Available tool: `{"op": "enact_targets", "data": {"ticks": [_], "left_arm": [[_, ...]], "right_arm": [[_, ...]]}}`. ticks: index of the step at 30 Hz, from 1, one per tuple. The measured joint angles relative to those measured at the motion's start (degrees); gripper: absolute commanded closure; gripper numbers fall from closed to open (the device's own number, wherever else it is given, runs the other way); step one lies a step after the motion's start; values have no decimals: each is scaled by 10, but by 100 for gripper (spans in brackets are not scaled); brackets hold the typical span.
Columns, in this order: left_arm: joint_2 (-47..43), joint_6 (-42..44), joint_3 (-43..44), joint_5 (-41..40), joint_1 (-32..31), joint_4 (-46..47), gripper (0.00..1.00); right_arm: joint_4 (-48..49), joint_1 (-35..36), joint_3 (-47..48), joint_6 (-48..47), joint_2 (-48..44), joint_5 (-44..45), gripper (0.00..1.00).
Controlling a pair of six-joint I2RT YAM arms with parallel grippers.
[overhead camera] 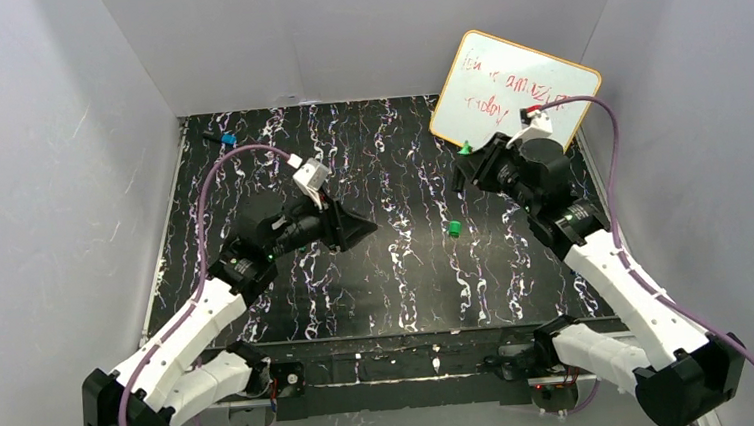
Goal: Insert the pens into the pen caps
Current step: Pick up the pen from the center of the board.
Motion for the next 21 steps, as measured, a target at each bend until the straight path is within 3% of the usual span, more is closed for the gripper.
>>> {"op": "enact_targets", "data": {"ticks": [9,21], "left_arm": [[30,-11,-3,-130,-120,47,56],[105,2,60,-300,-155,49,55]], "right_arm": [[20,119,0,32,22,6,99],[28,273,15,36,56,121,99]]}}
